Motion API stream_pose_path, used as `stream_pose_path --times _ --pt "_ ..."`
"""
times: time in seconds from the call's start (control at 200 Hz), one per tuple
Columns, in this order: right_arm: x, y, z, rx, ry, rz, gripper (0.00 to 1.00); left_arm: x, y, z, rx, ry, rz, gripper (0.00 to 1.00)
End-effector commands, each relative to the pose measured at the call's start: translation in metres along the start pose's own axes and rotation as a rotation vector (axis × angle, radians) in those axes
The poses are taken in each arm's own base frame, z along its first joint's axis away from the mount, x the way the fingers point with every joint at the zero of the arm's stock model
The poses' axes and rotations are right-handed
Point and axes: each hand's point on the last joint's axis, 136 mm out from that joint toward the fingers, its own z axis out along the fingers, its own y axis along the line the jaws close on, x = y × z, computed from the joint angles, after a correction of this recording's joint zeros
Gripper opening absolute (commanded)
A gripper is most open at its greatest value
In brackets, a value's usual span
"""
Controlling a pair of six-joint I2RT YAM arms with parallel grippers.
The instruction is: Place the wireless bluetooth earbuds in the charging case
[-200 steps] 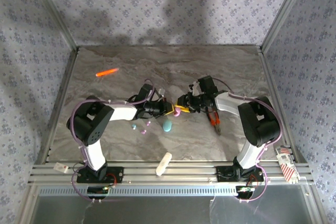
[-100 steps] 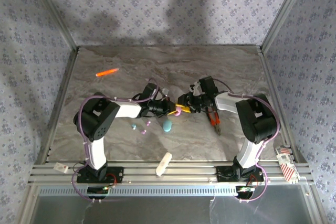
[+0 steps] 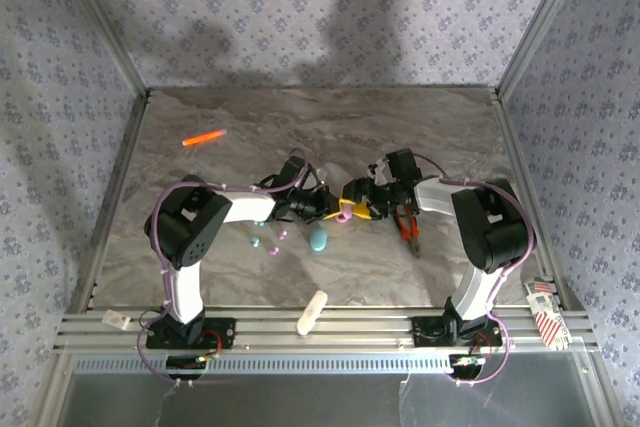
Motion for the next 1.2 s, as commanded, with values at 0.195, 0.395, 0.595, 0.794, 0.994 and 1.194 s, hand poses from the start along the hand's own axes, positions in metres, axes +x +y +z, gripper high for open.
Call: stream_pose_path --times 0.195,0.395,0.595,0.794,0.994,1.194 --pt "0.005 -0.002 -0.014 0.032 -0.009 -0.024 0.78 0.006 -0.026 0.013 0.03 0.049 0.066 0.1" --pt "0.006 0.001 -0.024 0.055 -0.025 -0.049 0.81 0.005 -0.029 0.012 0.024 0.046 0.07 0.11" --pt "0.008 0.005 -0.04 0.117 -0.054 -0.102 0.84 -0.002 -0.031 -0.01 -0.015 -0.017 0.086 0.23" --pt "0.017 0.008 -0.057 0.221 -0.089 -0.178 0.91 -0.005 -0.024 -0.055 -0.071 -0.108 0.106 0.5" --pt "0.034 0.005 -0.059 0.392 -0.097 -0.316 1.0 0.012 -0.004 -0.106 -0.203 -0.155 0.141 1.0" --pt "0.045 -0.011 -0.055 0.589 -0.081 -0.455 1.0 0.045 0.018 -0.133 -0.278 -0.097 0.197 1.0"
